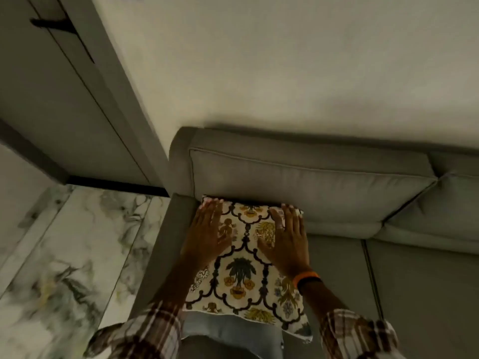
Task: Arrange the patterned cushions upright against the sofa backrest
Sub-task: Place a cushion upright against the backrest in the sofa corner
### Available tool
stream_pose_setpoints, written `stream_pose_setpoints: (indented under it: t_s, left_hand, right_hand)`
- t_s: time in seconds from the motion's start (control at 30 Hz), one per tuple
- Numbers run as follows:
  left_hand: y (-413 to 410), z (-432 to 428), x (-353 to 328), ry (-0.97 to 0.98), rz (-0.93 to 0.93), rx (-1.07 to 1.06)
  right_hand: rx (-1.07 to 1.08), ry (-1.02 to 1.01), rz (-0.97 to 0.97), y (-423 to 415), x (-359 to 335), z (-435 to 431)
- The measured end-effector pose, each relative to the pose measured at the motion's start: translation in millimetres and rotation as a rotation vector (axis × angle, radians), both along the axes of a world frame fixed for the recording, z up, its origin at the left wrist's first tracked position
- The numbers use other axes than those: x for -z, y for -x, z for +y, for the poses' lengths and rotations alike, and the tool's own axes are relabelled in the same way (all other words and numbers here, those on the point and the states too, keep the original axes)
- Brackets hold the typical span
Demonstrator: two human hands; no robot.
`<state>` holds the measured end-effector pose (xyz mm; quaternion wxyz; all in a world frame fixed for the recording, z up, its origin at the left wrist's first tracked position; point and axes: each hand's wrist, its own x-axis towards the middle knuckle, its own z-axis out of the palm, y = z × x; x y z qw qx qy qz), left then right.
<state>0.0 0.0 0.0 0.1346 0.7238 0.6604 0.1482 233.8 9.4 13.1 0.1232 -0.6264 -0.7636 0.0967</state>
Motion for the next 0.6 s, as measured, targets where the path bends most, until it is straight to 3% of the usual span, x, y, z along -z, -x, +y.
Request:
stream_pose_setpoints:
  t_s: [0.13, 0.23, 0.3, 0.47, 0.6]
  left_hand:
    - [17, 5, 55, 0.323, -0.127, -0.301]
    - [15, 5, 92, 0.558, -0.416, -0.532]
    - [13, 4, 102, 0.537, -0.559, -0.58]
    - [-34, 12, 55, 0.377, -0.599, -0.589]
    - [-117, -2, 32, 0.359, -0.666, -0.591]
  right_hand:
    - [0.246, 0.274, 0.173, -7, 46, -3]
    - [0.449, 0.428, 0.409, -11, 80, -5]
    - [0.534, 0.47, 0.571, -17, 86, -7]
    - [0.621, 0.428, 0.783, -58, 80, -13]
    - [0.677, 0.348, 0.888, -128, 71, -33]
